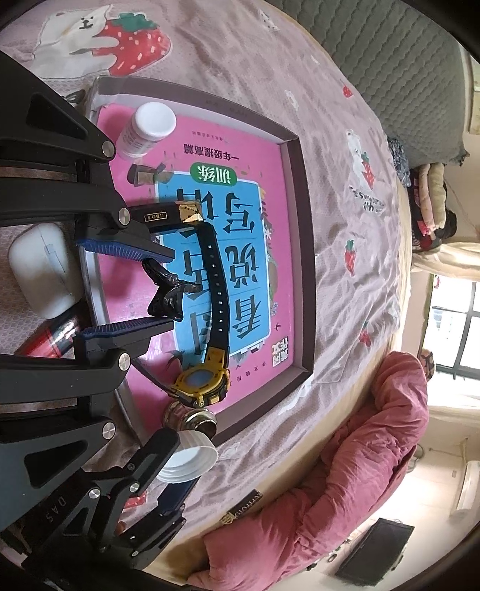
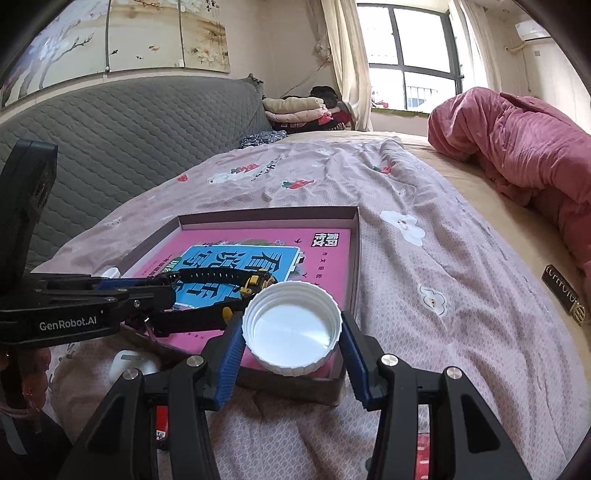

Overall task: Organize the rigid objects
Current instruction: 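Lift the black keys with the left gripper while the right carries the white cap toward the box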

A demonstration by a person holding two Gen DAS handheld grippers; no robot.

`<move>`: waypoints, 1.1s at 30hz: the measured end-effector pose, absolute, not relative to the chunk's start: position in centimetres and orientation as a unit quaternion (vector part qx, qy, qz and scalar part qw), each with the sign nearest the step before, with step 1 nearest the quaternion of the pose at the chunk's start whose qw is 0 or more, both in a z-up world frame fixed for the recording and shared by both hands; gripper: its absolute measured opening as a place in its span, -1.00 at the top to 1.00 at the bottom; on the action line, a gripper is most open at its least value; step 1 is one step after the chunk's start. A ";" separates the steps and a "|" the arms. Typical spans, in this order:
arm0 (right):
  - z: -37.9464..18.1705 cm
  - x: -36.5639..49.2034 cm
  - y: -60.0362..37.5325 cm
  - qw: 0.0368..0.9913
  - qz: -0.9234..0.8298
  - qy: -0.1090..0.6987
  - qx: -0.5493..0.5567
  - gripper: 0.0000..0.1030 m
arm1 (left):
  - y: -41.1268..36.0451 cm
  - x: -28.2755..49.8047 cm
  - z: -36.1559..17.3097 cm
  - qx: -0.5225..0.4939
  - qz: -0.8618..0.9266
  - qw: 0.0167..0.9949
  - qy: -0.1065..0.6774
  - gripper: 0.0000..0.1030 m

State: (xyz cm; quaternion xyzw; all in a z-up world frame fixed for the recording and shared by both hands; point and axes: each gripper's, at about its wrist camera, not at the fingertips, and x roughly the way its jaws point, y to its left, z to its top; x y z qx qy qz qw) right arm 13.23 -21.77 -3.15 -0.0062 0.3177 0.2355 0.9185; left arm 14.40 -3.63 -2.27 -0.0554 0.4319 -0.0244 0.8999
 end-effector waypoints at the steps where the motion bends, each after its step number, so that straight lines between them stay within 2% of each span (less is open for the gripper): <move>1: -3.2 13.3 -21.7 0.919 0.235 0.317 -0.009 0.03 | -3.7 14.5 -2.4 -0.055 -0.024 0.899 0.433 0.41; 14: -3.0 14.0 -21.6 0.925 0.230 0.301 -0.013 0.03 | -4.0 15.3 -2.8 -0.052 -0.025 0.898 0.437 0.41; 33: -3.3 12.3 -17.9 0.917 0.261 0.281 -0.113 0.03 | -2.3 15.7 -4.0 -0.060 -0.009 0.893 0.447 0.41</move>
